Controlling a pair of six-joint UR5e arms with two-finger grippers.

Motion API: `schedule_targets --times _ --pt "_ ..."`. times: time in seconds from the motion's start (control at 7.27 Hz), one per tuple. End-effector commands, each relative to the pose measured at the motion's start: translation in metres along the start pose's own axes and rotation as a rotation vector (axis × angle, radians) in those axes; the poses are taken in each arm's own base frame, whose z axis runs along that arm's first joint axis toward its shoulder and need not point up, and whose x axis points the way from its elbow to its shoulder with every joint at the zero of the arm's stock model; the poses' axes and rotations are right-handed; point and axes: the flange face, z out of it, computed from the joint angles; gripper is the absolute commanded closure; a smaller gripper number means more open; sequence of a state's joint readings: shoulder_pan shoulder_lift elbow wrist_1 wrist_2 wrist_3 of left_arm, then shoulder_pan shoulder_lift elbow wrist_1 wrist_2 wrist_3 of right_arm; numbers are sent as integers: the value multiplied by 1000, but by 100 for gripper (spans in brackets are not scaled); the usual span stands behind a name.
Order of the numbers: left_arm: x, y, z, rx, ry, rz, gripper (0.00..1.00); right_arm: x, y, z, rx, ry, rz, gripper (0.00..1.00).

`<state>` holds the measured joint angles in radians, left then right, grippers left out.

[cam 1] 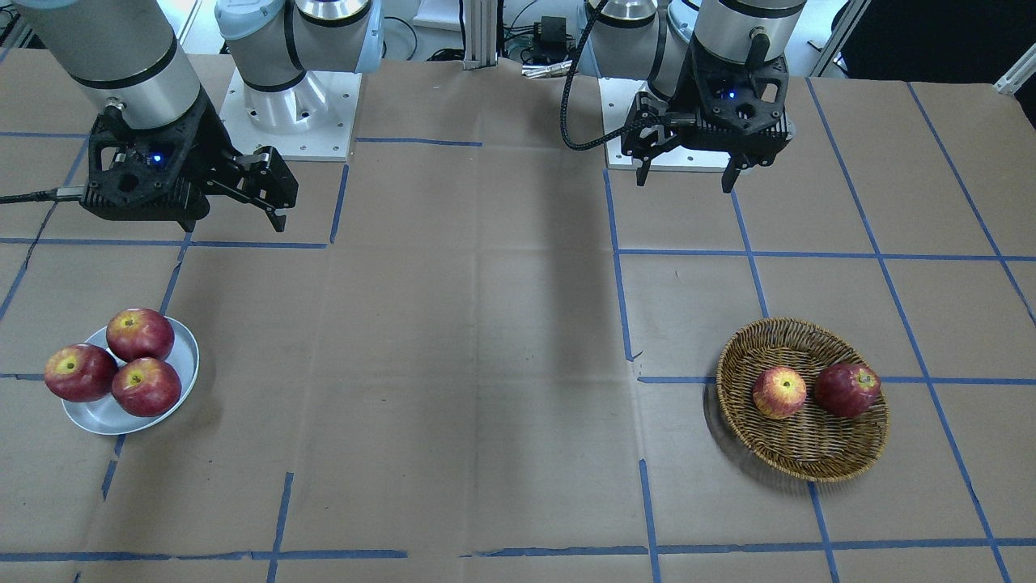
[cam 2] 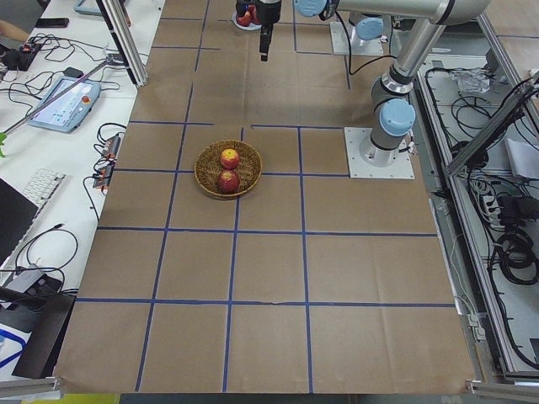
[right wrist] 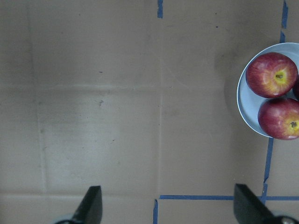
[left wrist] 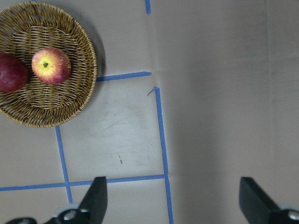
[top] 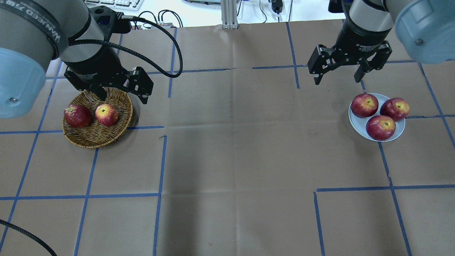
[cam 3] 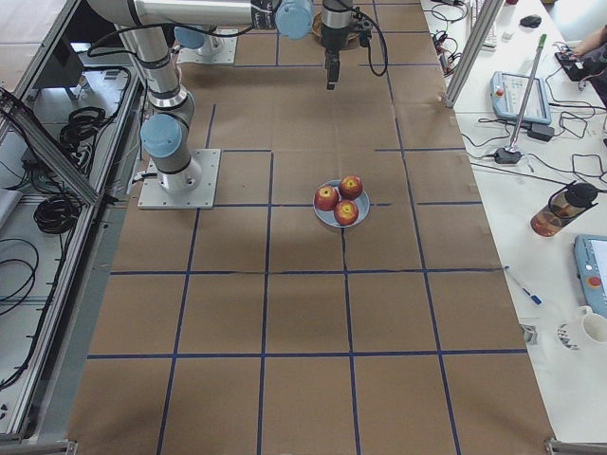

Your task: Transfer apple from basket to plate

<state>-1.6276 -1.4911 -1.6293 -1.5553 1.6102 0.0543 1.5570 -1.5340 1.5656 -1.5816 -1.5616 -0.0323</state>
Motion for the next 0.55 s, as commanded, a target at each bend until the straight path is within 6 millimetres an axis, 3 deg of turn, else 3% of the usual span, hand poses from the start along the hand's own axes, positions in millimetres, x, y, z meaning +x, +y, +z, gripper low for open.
schedule_targets --times 0.0,0.41 --pt "0 -1 1 -1 4 -1 1 0 0 0 -1 0 0 0" --pt "0 2 -4 14 -4 6 1 0 0 0 -1 0 0 0"
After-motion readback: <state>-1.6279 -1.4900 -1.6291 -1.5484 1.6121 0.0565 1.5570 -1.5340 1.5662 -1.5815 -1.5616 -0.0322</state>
